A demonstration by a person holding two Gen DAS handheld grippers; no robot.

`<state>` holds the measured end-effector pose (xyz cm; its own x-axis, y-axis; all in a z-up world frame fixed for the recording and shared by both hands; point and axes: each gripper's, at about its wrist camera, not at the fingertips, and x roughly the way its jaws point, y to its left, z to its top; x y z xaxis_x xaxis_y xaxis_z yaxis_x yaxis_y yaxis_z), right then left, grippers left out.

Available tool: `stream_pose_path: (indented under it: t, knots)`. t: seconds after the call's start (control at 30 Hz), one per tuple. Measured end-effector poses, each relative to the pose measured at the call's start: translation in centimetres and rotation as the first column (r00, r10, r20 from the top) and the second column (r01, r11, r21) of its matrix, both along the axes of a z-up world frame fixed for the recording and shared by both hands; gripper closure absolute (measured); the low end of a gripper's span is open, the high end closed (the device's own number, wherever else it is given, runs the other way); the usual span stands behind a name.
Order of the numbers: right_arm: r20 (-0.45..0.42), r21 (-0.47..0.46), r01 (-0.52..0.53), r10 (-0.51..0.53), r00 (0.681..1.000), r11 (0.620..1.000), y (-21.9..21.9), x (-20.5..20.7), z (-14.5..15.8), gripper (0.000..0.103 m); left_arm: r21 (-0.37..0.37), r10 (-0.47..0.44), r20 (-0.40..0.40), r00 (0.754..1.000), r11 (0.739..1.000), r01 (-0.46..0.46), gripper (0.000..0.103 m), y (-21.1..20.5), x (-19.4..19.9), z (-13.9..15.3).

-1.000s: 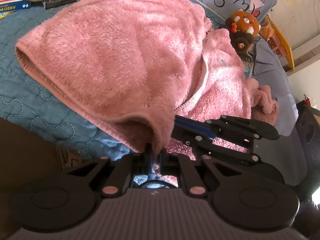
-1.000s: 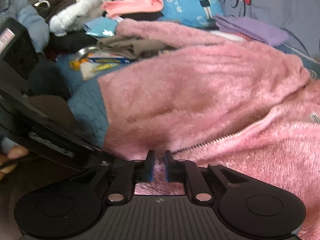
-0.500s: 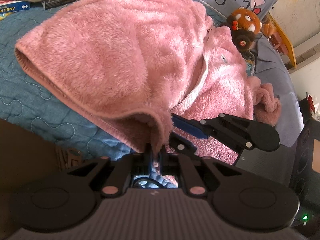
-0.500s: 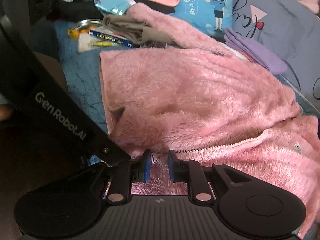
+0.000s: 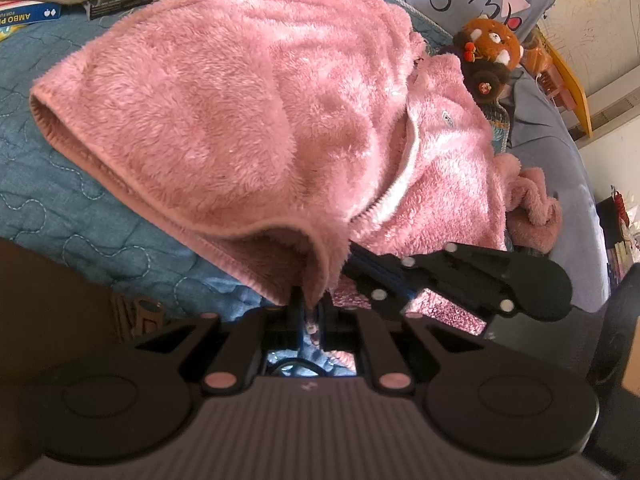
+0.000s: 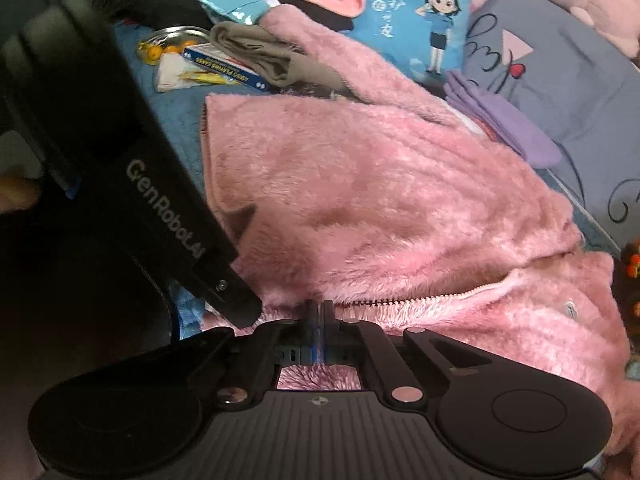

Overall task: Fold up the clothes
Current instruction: 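Hold the jacket with both grippers next to each other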

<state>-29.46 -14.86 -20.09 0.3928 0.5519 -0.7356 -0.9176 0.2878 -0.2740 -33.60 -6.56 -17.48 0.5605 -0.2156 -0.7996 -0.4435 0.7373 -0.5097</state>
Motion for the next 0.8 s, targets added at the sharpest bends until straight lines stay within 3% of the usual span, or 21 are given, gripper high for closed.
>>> stream_pose_path:
  t: [0.4,0.8]
  knots:
    - [-0.018,-0.002,0.028,-0.028,0.999,1.0,-0.4,0.4,1.8,0.102,-0.002,0.034,-0.003,0.999,0.999,-0.034,0.097,0.0,-0.7,-0.6]
    - [0.066,-0.053,0.09,-0.086,0.994,0.995,0.0,3.7,2.0,0.102,0.017,0.032,-0.016,0.999,0.999,-0.032,0.098,-0.2,-0.9,-0.6]
